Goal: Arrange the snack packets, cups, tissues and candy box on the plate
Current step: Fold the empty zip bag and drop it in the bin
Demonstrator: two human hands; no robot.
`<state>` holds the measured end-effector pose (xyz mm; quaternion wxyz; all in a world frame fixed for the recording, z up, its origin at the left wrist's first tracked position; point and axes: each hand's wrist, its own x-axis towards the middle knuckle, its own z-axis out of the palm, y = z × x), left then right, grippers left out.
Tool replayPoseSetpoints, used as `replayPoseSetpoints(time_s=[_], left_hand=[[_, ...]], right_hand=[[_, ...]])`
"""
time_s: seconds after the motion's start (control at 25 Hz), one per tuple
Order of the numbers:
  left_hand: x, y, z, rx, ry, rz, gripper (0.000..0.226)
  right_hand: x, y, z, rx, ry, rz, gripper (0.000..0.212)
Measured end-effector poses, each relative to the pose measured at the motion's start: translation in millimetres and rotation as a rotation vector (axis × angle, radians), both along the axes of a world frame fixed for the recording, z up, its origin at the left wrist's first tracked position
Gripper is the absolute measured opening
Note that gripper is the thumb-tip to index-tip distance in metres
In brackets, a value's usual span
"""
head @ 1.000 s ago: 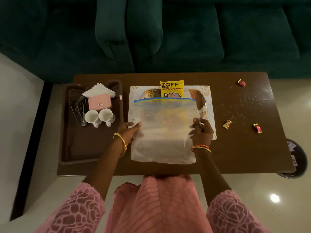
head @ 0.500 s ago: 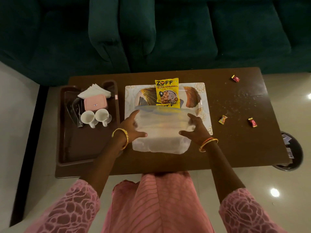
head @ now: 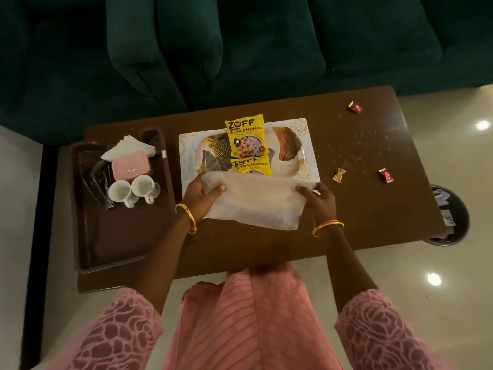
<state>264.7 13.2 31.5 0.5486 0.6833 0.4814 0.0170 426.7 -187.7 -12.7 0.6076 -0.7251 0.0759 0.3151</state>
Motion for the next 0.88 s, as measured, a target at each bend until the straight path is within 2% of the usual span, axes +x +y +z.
replayPoseSetpoints(time_s=[0.08, 0.16, 0.2, 0.32, 0.4, 0.48, 0.56, 0.64, 0.8, 0.88], left_hand=[[19, -17, 1, -0.015, -0.065, 0.087, 0.043], [34, -30, -7, -0.008, -0.085, 0.139, 0.043], [41, -38, -12, 0.006, -0.065, 0.146, 0.045], [58, -63, -26, 0.085, 0.061, 0.117, 0.057], [74, -85, -30, 0.138, 0.090, 0.083, 0.058], [93, -111, -31, 0.122, 0.080, 0.066, 0.057], [118, -143, -29, 0.022, 0.078, 0.048, 0.061], [141, -173, -32, -0.114, 0.154, -0.070, 0.063], [181, -242, -51, -0.412, 0.376, -0.506, 0.040], [208, -284, -59, -0.496, 0.396, -0.495, 0.027]], right_hand=[[2, -5, -5, 0.045, 0.110, -0.078, 0.046], [5, -19, -14, 0.041, 0.214, 0.073, 0.067], [6, -29, -20, 0.053, 0.266, 0.168, 0.069], [12, -61, -32, 0.107, 0.403, 0.313, 0.048], [22, -86, -43, 0.061, 0.394, 0.400, 0.061], [34, -112, -47, -0.014, 0.351, 0.381, 0.060], [50, -147, -49, -0.050, 0.364, 0.253, 0.050], [69, -188, -53, -0.028, 0.393, 0.144, 0.045], [114, -288, -56, -0.085, 0.413, -0.004, 0.035], [135, -334, -58, -0.174, 0.340, -0.060, 0.030]])
